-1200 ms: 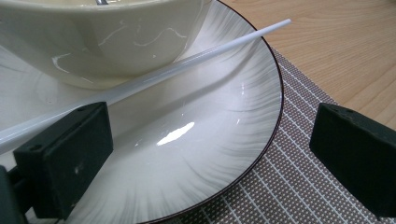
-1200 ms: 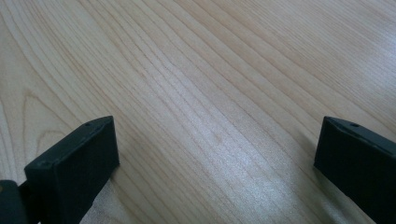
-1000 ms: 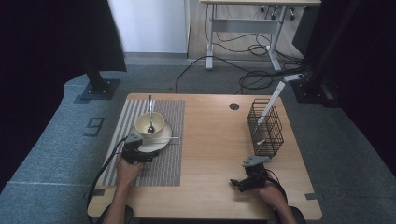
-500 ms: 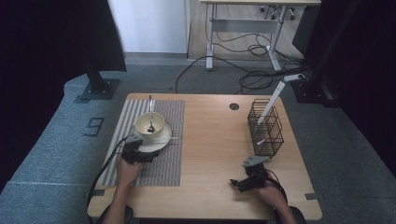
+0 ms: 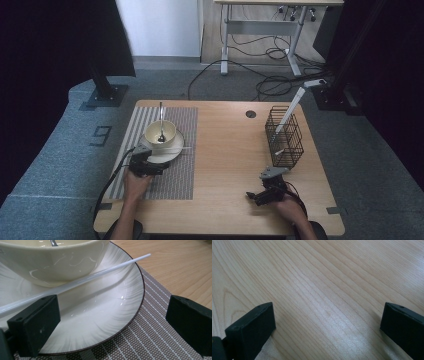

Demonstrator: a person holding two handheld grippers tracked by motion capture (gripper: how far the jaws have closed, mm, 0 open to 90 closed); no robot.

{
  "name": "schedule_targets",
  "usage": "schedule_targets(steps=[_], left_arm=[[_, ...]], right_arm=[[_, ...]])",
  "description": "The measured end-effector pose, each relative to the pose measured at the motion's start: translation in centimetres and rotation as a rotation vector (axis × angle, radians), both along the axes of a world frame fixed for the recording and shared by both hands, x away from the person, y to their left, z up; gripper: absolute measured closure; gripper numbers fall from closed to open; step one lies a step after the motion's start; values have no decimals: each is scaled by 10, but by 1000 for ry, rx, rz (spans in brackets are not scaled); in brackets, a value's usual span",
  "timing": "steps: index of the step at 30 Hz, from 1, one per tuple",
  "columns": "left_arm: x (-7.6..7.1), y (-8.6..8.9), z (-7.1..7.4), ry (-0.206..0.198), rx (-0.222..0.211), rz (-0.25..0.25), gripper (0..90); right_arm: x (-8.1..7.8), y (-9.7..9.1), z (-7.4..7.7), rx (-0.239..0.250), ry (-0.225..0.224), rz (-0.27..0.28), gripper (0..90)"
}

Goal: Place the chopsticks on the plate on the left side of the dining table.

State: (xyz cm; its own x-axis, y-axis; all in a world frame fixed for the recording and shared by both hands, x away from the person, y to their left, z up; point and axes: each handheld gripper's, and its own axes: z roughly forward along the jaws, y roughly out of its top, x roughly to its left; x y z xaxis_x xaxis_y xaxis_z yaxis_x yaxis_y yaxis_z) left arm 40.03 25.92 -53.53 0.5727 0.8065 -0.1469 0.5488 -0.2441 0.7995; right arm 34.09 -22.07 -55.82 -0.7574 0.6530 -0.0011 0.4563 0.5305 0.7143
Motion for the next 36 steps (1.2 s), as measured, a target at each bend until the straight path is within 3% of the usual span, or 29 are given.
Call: schedule_targets(steps=[16, 30, 36], left_arm=[[-9, -8, 11, -27, -27, -34, 0], [-19, -30, 35, -75, -13, -136, 0], [-21, -39, 45, -80, -34, -166, 0]], right_arm=[[-1, 0, 0, 1, 0, -10, 0], [-2, 0, 0, 1, 1, -27, 0], [-4, 0, 0, 1, 1, -42, 0]])
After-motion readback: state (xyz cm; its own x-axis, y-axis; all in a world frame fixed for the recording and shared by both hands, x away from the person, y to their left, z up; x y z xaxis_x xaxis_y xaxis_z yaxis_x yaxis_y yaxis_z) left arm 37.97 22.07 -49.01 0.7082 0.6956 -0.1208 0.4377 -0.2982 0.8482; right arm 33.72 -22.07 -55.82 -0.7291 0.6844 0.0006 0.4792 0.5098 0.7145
